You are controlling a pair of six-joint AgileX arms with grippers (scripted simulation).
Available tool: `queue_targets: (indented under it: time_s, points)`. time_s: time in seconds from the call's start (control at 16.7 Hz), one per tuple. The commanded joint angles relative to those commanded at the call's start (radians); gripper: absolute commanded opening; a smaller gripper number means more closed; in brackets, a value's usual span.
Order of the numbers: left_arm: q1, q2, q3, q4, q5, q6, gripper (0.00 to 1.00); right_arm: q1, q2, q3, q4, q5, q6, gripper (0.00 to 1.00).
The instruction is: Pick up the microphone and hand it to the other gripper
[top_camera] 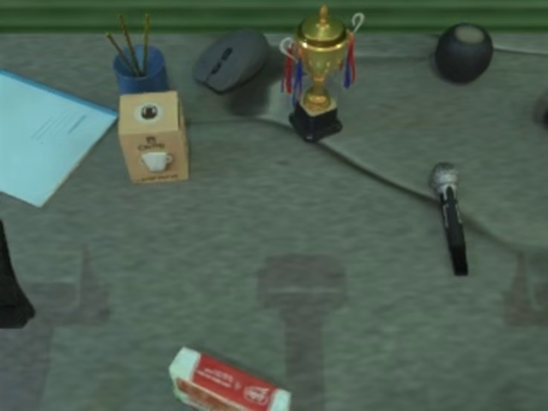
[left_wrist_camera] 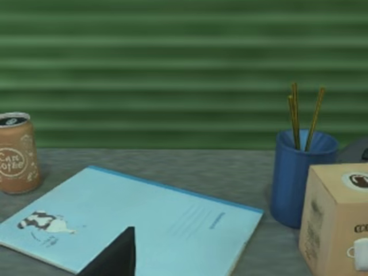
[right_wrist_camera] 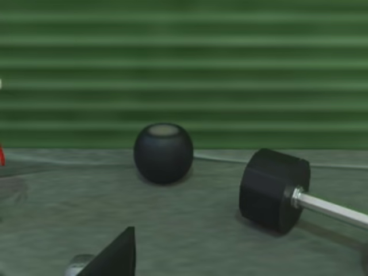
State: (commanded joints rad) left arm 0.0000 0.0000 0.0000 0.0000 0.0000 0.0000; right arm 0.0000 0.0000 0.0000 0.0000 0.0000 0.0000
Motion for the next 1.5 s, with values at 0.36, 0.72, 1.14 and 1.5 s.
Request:
queue_targets:
  time_s: [0.36,0.72,1.14,1.5]
  points:
    - [0.0,0.0,0.0,0.0,0.0,0.0,1.0,0.026,0.103,0.103,-0.067,0.004,0.027,1.0]
    - [0.0,0.0,0.0,0.0,0.0,0.0,1.0,0.111,0.573,0.478,-0.323,0.028,0.122,1.0]
    - [0.0,0.0,0.0,0.0,0.0,0.0,1.0,0.237,1.339,0.993,-0.709,0.062,0.254,1.0]
    - [0.0,0.0,0.0,0.0,0.0,0.0,1.0,0.325,1.805,1.362,-0.96,0.081,0.347,1.0]
